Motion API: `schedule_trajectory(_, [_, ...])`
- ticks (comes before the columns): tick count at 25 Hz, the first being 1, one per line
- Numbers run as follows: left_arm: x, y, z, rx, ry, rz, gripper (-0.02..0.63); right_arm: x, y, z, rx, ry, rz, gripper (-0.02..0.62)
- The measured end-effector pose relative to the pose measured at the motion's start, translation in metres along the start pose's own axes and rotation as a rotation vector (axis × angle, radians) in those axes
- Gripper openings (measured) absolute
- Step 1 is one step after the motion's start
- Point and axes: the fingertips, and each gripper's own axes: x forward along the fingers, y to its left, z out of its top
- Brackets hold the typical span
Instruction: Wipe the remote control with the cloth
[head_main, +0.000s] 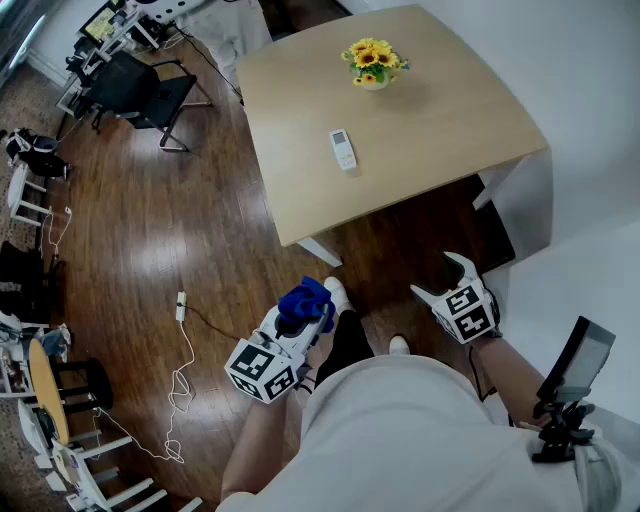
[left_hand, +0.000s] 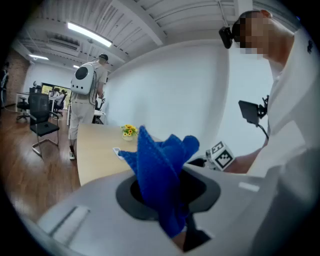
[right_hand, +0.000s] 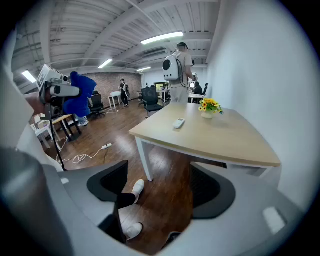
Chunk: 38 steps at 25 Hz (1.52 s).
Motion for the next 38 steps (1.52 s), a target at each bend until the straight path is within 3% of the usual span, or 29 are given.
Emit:
schedule_trajectory(10, [0.043,0.133,0.074,0.028,0.01,-0.101,0.109,0.118,-0.024,0.099,0.016,0.1,-0.032,0.387])
schedule_trajectory(17, [0.05,0.205,0.093,0.073,0.041,-0.154,0.109,0.201,-0.033,0.144,0.013,0.18,-0.042,0.387])
schedule_trajectory(26, [0.039,0.25,0.099,-0.02,0.002,-0.037,0.109,0.298,-0.067,0.183,0.052,0.199,-0.033,0.387])
schedule_trajectory(38, [0.061,0.266,0.104,-0.077,0.024,0.117,0.109,0.389,-0.124,0.164,0.154,0.274,-0.064,0.387])
